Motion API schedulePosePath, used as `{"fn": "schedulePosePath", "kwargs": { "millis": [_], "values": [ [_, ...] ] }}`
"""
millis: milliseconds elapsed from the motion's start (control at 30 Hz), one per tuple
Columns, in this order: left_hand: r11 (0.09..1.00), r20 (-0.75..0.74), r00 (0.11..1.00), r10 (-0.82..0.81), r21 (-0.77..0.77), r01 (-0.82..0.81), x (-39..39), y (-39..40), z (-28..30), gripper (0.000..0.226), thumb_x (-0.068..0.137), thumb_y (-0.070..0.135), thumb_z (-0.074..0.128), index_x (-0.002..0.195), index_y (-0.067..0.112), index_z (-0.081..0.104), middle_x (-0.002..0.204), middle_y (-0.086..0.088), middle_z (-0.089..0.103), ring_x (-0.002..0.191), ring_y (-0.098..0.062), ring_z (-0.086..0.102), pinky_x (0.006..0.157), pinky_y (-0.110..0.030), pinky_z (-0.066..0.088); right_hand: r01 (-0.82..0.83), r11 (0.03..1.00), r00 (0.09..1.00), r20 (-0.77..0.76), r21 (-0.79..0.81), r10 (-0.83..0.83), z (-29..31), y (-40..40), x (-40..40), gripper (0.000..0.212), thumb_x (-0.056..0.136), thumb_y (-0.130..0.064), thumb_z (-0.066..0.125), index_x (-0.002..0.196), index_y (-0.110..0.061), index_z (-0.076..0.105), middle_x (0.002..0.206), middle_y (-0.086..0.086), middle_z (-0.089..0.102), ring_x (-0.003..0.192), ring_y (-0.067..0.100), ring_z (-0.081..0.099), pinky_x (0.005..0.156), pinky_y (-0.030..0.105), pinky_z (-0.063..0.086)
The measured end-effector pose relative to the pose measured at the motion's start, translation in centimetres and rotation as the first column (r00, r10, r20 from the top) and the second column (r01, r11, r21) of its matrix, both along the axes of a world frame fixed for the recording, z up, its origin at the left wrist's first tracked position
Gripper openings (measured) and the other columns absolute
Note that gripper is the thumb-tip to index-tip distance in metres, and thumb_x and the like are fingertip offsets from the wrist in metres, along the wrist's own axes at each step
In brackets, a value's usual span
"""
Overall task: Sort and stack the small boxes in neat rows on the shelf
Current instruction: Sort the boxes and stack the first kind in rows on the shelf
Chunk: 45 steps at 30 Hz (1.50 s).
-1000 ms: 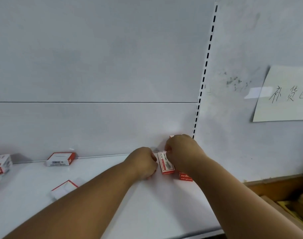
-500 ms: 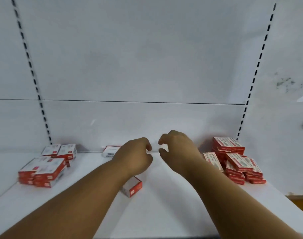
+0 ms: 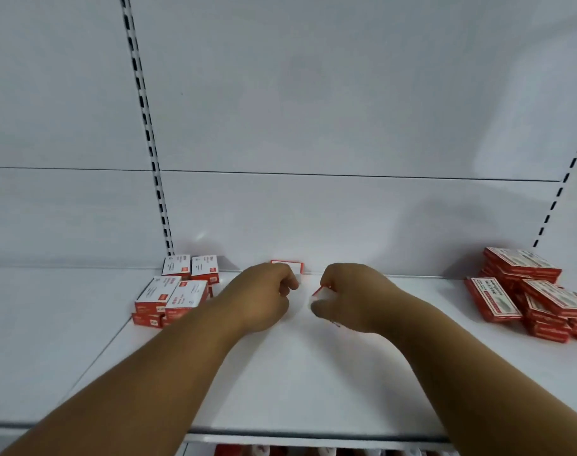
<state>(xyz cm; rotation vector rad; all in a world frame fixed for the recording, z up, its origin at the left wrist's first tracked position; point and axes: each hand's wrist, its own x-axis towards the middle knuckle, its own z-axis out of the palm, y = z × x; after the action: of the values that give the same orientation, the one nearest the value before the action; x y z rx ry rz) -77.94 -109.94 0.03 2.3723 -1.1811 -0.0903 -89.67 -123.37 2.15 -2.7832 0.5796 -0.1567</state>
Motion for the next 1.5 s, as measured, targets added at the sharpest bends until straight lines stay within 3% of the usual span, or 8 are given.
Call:
{"fn": "schedulePosePath", "kwargs": {
  "millis": [100, 200, 433, 667, 867, 967, 1100, 1500],
  "values": [
    [1.0, 0.012, 1.0, -0.015, -0.006, 0.015, 0.8, -1.0, 0.3, 0.035, 0.087, 0.008, 0.054, 0.115, 0.027, 0.063, 0.112, 0.009, 0.062, 0.101, -0.011, 0.057, 0.084, -0.021, 0.044, 0.017, 0.883, 0.96, 0.239, 0.47, -0.145, 1.0, -1.3, 1.1, 0.025, 0.094, -0.024, 0.049, 0.087, -0.005, 0.064, 0.079, 0.009, 0.063, 0.075, 0.033, 0.063, 0.064, 0.029, 0.05],
    [1.0, 0.01, 1.0, -0.013, -0.029, 0.013, 1.4, -2.3, 0.4, 0.033, 0.089, 0.013, 0.056, 0.119, 0.025, 0.061, 0.12, 0.005, 0.061, 0.109, -0.016, 0.056, 0.094, -0.028, 0.046, -0.093, 0.402, 0.88, 0.264, 0.911, -0.396, 2.0, -2.7, 1.7, 0.03, 0.1, -0.019, 0.04, 0.097, -0.002, 0.065, 0.097, 0.024, 0.07, 0.079, 0.038, 0.069, 0.068, 0.038, 0.054],
    [0.978, 0.343, 0.938, 0.055, 0.17, -0.119, 1.8, -4.5, -1.3, 0.033, 0.089, 0.025, 0.048, 0.122, 0.022, 0.048, 0.125, -0.001, 0.052, 0.115, -0.024, 0.046, 0.089, -0.034, 0.036, -0.326, -0.062, 0.799, 0.24, 0.943, -0.551, -0.1, -4.4, 2.3, 0.053, 0.1, -0.037, 0.04, 0.118, 0.009, 0.059, 0.095, 0.029, 0.068, 0.059, 0.03, 0.059, 0.06, 0.033, 0.043],
    [0.978, 0.496, 0.866, 0.065, 0.141, -0.154, 2.2, -5.1, -2.5, 0.043, 0.089, 0.051, 0.047, 0.121, 0.022, 0.051, 0.119, 0.0, 0.05, 0.112, -0.023, 0.046, 0.091, -0.034, 0.037, -0.397, -0.097, 0.796, 0.29, 0.912, -0.531, -0.2, -4.9, 2.6, 0.043, 0.095, -0.021, 0.036, 0.117, 0.009, 0.059, 0.097, 0.029, 0.067, 0.067, 0.031, 0.058, 0.068, 0.037, 0.043],
    [0.975, -0.066, 0.993, 0.101, -0.191, -0.112, 1.8, -4.0, -1.5, 0.028, 0.094, 0.055, 0.047, 0.095, 0.028, 0.056, 0.092, 0.008, 0.063, 0.084, -0.01, 0.06, 0.068, -0.027, 0.045, -0.446, -0.086, 0.789, 0.346, 0.891, -0.509, -0.1, -5.1, 2.5, 0.043, 0.099, -0.026, 0.038, 0.123, 0.004, 0.057, 0.108, 0.028, 0.068, 0.067, 0.027, 0.059, 0.061, 0.033, 0.04],
    [0.746, -0.75, 0.654, -0.1, -0.492, -0.449, 0.7, -3.7, 0.1, 0.034, 0.103, 0.044, 0.038, 0.104, 0.022, 0.063, 0.088, -0.008, 0.073, 0.07, -0.02, 0.066, 0.059, -0.028, 0.047, -0.465, -0.099, 0.778, 0.353, 0.88, -0.52, -0.2, -5.6, 2.5, 0.042, 0.098, -0.03, 0.042, 0.121, 0.001, 0.058, 0.106, 0.026, 0.069, 0.064, 0.025, 0.057, 0.054, 0.029, 0.041],
    [0.641, -0.841, 0.36, -0.405, -0.542, -0.544, 0.2, -3.2, 0.9, 0.054, 0.101, 0.047, 0.038, 0.115, 0.004, 0.066, 0.09, -0.02, 0.073, 0.06, -0.023, 0.066, 0.046, -0.027, 0.047, -0.475, -0.1, 0.779, 0.365, 0.874, -0.509, -0.4, -5.8, 2.5, 0.038, 0.089, -0.028, 0.044, 0.111, 0.0, 0.058, 0.092, 0.023, 0.065, 0.056, 0.024, 0.051, 0.041, 0.024, 0.031],
    [0.643, -0.739, 0.643, -0.202, -0.595, -0.482, 0.0, -1.9, 1.7, 0.043, 0.091, -0.008, 0.049, 0.124, 0.017, 0.062, 0.111, -0.007, 0.071, 0.102, -0.026, 0.066, 0.067, -0.028, 0.053, -0.391, 0.23, 0.763, 0.454, 0.891, -0.461, -0.7, -3.8, 3.0, 0.024, 0.09, -0.008, 0.067, 0.11, -0.017, 0.059, 0.082, 0.013, 0.072, 0.058, 0.019, 0.049, 0.049, 0.024, 0.044]
  ]
}}
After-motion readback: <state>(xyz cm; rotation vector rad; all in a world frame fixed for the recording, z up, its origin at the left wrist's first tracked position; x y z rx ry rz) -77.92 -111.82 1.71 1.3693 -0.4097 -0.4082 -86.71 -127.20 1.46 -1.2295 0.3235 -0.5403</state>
